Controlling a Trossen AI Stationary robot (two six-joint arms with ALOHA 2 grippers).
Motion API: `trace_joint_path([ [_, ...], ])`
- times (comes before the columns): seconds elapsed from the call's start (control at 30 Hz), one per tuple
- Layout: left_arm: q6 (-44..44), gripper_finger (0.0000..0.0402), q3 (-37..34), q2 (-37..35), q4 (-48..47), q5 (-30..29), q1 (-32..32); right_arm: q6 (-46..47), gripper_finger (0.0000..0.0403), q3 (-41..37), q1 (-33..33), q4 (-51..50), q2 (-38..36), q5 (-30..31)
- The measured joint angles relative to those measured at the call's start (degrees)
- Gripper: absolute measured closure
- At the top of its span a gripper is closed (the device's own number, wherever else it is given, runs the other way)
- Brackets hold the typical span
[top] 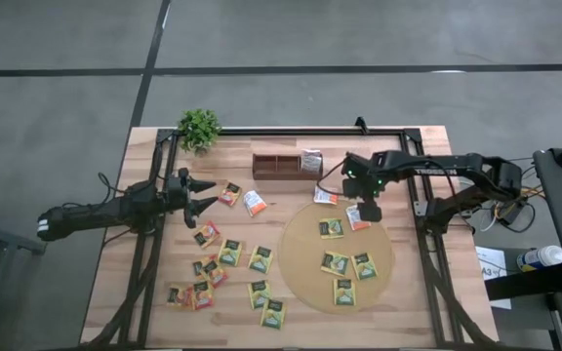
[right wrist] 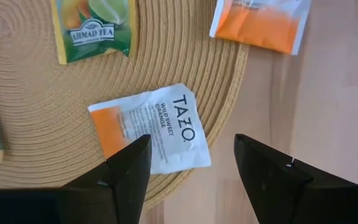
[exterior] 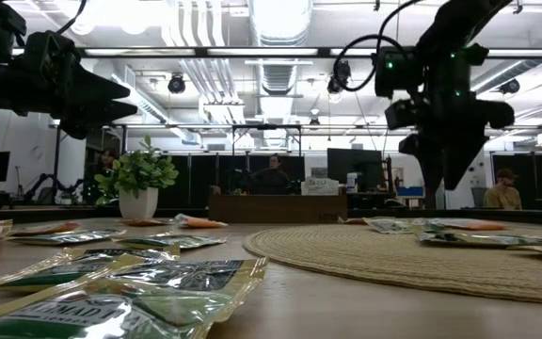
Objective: Pick & Place Tea
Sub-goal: Put the white tea bag into the right section of the wooden organizer
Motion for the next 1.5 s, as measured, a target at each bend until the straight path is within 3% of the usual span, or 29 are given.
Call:
trace_joint_path([
  [0.53,0.0,0.0168,0.0,0.0,0.0,0.0,0.0,-2.9,0.0177,-1.7,0.5,5.0,3.8,-1.5],
  [1.0,0.0,0.0168,0.0,0.0,0.0,0.0,0.0,-2.2,0.0182,-1.5,0.9,5.5,11.4,-2.4],
  [1.17,0.0,0.0168,0.0,0.0,0.0,0.0,0.0,-1.7,0.0225,-1.1,0.9,5.4,12.4,-1.3],
  [1.5,0.0,0.0168,0.0,0.0,0.0,0.0,0.0,-3.8,0.0376,0.0,0.9,5.1,11.4,-1.0],
])
